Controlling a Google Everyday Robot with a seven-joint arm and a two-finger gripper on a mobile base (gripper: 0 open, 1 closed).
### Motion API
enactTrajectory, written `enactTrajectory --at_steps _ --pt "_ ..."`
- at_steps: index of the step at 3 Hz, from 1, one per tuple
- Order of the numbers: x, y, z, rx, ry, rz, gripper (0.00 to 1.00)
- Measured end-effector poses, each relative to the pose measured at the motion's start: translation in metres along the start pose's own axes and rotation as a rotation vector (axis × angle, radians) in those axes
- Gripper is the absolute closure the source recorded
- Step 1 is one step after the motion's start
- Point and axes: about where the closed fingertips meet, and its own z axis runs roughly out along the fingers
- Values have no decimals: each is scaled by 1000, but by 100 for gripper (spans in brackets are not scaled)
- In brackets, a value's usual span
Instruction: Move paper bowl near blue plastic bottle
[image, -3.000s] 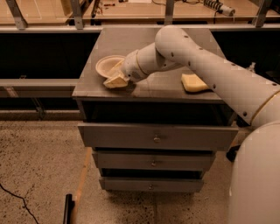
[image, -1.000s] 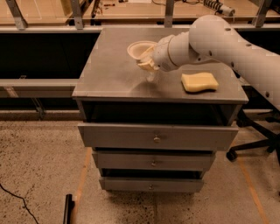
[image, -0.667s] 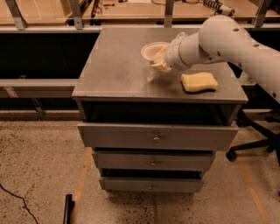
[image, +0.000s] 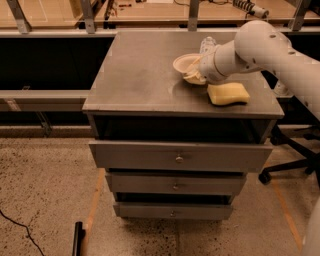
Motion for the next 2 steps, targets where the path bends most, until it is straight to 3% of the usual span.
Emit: enactTrajectory --at_steps 2 --pt "18 -11 13 25 2 3 14"
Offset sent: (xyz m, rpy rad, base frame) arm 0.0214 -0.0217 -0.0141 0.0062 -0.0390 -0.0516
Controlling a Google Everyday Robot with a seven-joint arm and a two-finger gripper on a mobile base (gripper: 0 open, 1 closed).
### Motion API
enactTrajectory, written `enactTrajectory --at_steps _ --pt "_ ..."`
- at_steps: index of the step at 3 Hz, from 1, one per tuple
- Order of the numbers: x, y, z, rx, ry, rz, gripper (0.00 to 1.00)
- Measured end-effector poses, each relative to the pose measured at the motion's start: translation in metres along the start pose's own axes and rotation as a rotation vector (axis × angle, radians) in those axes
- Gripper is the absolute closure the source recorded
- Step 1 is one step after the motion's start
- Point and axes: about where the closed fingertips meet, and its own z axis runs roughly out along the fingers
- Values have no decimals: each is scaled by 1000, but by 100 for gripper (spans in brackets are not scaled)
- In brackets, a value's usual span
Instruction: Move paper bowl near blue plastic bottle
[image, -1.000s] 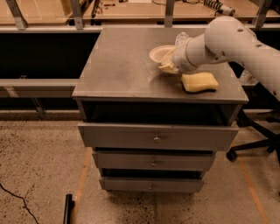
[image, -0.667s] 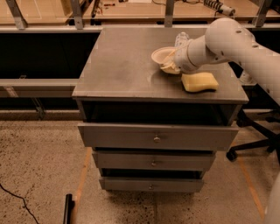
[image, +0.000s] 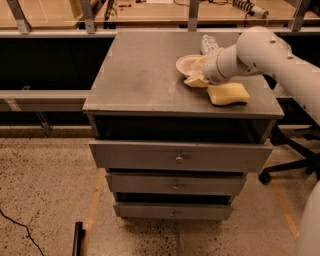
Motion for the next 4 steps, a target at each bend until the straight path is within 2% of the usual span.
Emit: enactTrajectory --at_steps 1,2,3,4 --pt "-9 -6 -18 60 1 21 0" --pt "-33 -15 -68 182 -32 47 0" --pt "-40 -29 -140 358 -13 60 0" --pt "-56 -14 -175 410 -14 92 0"
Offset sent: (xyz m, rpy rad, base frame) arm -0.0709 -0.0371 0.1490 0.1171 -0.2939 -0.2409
